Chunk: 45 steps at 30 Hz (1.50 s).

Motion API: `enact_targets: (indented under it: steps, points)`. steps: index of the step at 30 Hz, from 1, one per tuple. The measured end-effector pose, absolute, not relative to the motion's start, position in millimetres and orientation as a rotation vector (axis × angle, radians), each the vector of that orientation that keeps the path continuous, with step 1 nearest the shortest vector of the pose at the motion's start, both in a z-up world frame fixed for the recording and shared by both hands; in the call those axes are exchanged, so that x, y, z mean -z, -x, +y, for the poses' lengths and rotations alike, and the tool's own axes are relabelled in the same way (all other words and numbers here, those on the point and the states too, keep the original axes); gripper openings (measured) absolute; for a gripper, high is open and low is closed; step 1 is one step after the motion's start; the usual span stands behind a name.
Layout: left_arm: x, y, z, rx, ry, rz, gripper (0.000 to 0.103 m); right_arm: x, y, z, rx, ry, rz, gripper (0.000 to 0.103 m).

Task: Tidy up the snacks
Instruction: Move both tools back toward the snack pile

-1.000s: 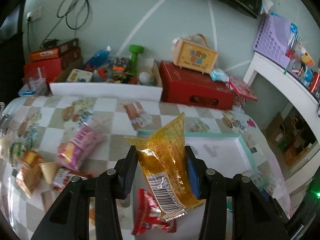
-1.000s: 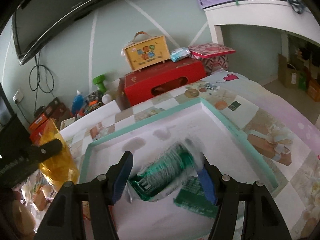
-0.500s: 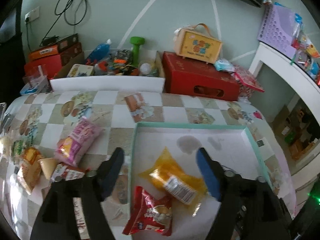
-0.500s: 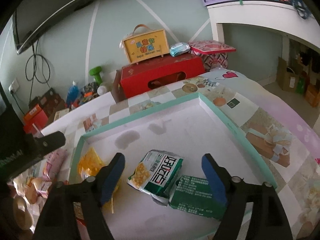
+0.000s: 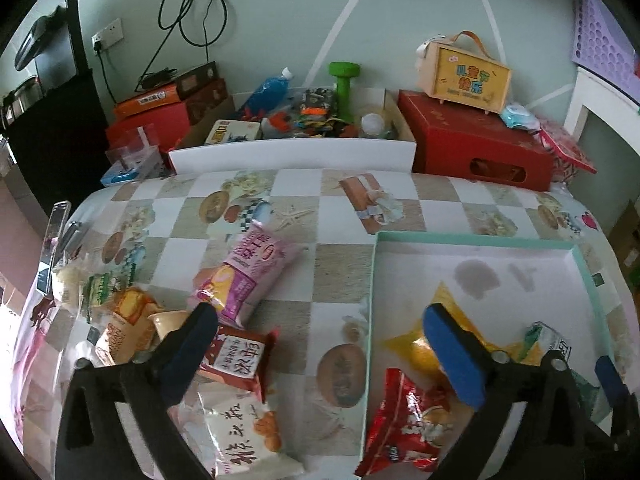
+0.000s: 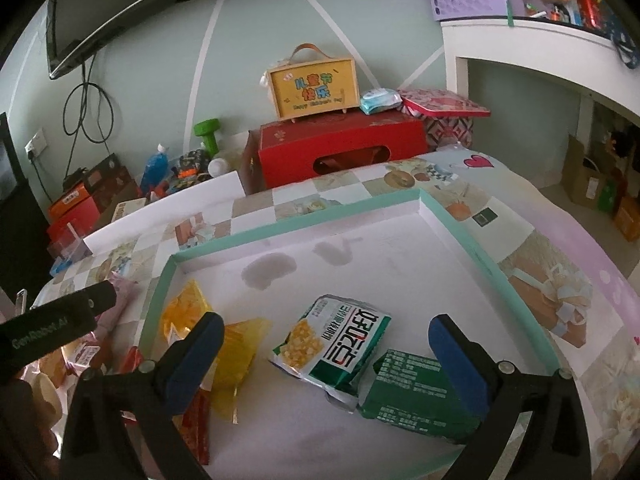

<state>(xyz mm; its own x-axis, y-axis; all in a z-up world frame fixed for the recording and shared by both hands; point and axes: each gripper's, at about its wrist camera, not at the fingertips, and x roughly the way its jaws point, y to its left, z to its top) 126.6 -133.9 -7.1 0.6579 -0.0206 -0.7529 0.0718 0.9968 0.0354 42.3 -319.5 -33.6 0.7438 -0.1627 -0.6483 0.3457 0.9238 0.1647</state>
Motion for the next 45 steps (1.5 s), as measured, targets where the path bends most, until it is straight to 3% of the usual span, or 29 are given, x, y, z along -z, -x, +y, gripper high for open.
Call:
enact_targets:
  steps: [16,45]
  points:
    - [0.8,-111.5,-113.2,0.028,-0.117,0.866,0.103,23.1,-44.7,-298.9,0.257,-0.22,0.661,0.103]
    - [9.8,-88.4,52.5,-0.267,-0.005,0.954,0.103,6.1,-57.8,-184.5,-0.058,-0.185,0.672,0.103]
